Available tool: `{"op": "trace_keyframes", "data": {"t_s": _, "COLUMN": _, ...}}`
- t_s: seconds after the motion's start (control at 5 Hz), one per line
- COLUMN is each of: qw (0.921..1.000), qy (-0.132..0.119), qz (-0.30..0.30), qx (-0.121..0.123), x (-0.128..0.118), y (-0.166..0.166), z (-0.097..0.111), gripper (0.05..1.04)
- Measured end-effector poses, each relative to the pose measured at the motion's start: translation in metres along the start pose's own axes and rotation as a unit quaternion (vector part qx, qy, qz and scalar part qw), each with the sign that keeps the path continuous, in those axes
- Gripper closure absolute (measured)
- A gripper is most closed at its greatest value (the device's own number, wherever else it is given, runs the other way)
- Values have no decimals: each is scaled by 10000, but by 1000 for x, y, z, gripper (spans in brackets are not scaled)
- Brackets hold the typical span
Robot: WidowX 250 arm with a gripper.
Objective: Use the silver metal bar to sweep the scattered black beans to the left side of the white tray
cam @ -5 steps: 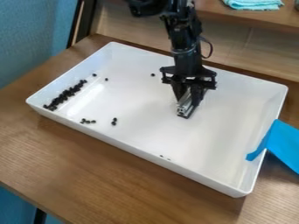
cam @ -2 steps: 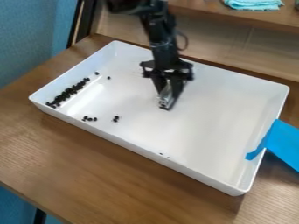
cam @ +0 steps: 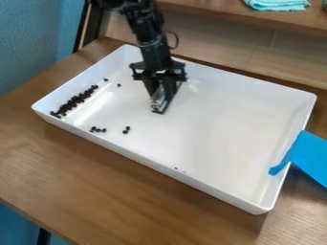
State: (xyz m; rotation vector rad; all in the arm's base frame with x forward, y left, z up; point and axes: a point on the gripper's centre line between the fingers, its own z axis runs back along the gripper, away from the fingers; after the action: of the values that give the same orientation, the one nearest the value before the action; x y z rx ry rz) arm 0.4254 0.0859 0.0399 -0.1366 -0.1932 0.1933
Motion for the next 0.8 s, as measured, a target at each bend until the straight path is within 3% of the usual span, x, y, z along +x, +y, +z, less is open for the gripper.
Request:
{"op": "trace_keyframes", "data": {"t_s": 0.6, "qw": 9996, "qy": -51, "qz": 261, "qx": 29, "x": 0, "y": 52, "z": 15, "gripper": 700}}
{"op": "trace_keyframes", "data": {"t_s": 0.8, "qw": 9997, "qy": 36, "qz": 233, "qx": 38, "x": -8, "y": 72, "z": 19, "gripper": 702}}
